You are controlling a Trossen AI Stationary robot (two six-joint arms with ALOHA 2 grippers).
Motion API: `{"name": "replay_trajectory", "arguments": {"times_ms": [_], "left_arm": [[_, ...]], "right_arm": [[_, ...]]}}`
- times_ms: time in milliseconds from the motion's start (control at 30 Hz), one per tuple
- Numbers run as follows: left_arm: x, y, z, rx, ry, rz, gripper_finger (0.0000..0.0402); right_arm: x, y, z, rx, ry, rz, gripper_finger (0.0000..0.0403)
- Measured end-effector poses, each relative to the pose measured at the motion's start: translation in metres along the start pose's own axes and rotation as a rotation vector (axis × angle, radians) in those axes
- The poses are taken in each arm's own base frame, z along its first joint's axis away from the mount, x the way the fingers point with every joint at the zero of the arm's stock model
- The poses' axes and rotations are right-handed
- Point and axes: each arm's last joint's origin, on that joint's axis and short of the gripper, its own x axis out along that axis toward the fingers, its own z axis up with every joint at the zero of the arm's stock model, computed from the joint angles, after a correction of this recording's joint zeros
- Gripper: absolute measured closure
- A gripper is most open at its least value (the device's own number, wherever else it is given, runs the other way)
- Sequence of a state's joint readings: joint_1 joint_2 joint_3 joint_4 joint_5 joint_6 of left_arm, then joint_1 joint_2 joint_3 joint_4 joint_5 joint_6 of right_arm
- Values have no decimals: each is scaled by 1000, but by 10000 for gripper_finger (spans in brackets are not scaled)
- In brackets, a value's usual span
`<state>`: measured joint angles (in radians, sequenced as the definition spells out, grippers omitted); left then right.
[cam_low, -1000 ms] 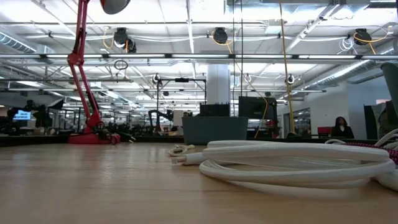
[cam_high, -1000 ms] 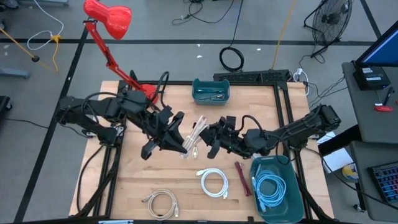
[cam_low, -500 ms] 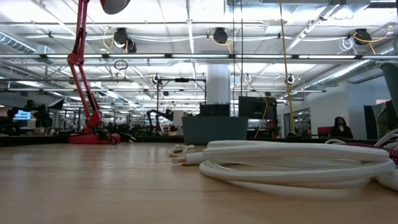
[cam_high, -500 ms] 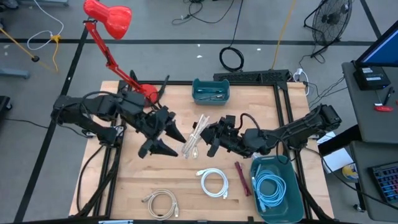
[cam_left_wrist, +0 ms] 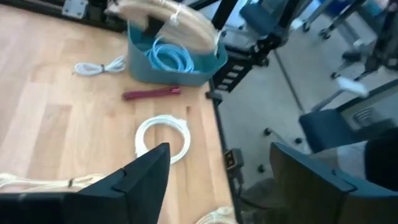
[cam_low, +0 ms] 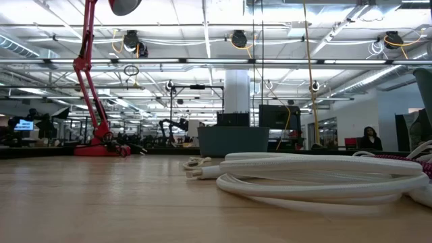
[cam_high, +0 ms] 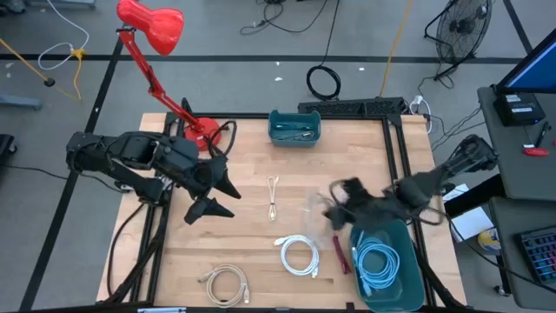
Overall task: Pick & Place USB Port
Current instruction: Put the top light brown HDMI cable into the bottom blue bin
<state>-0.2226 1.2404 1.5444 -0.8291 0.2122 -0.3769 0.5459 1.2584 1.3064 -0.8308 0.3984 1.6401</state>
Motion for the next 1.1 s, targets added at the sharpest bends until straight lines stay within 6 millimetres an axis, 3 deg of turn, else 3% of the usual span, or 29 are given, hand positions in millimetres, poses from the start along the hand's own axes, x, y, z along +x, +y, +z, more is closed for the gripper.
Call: {"name": "replay_trajectory", "arguments": {"times_ms": [200,367,667,1100], "left_arm": [[2,-5,-7,29,29,53,152],[2,-8,-13,48,63,106,158],[2,-10,-21,61,120,139,158],[2,-9,-25,59,158,154,158]], "right_arm": [[-28,-41,-27,205,236,-395,374],[-33,-53,-48,283,313,-618,374],[-10,-56,-72,243,302,-766,374],[-15,-66,-100,181,390,-893,374]]}}
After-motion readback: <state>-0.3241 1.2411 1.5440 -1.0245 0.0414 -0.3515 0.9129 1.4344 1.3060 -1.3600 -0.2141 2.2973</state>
